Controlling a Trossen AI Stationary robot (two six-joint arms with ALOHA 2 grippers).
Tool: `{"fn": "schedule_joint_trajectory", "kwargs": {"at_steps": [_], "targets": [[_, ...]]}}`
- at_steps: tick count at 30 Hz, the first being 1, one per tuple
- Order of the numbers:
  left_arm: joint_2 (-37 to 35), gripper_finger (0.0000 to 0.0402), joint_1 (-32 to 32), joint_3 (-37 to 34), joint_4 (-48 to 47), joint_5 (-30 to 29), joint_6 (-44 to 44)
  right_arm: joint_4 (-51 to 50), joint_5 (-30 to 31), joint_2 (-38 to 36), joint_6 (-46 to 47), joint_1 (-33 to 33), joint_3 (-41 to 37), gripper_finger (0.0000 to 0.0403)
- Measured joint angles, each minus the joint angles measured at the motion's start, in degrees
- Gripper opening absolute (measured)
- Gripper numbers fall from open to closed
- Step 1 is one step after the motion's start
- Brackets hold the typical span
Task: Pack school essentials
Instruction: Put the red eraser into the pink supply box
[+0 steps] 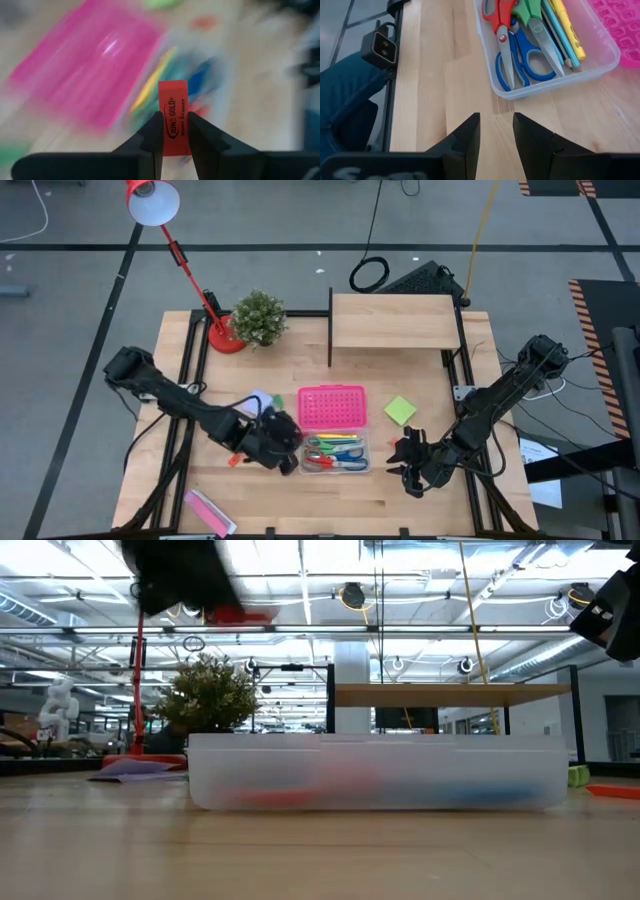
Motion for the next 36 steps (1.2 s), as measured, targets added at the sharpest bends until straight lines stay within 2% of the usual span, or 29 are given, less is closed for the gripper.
{"fn": "schedule_joint_trajectory", "kwargs": {"at_steps": [4, 9, 14, 18, 23, 36], "targets": [[3.07, 0.0078, -0.43, 4.42, 6.57, -0.42, 12.52, -1.48, -0.02, -0.02, 2.83, 0.16, 0.00, 0.0112], [9.91, 0.0078, -0.94, 9.29, 8.62, -1.13, 19.79, -6.97, -0.03, 0.00, 10.42, 1.21, 0.00, 0.0112], [16.90, 0.0078, -0.28, 11.98, 8.48, -1.65, 21.61, -12.65, 0.16, -0.02, 17.26, 2.13, -0.02, 0.0112], [20.39, 0.0078, 0.50, 13.08, 8.56, -0.41, 23.07, -15.01, 2.14, 0.00, 18.10, 3.04, -0.02, 0.0112], [22.13, 0.0078, 1.27, 13.13, 7.85, 0.53, 24.67, -15.61, 3.00, 0.00, 18.72, 3.96, -0.02, 0.0121], [24.68, 0.0079, 2.05, 13.15, 8.34, 0.77, 27.16, -15.51, 3.23, 0.02, 23.04, 4.24, -0.01, 0.0183]]}}
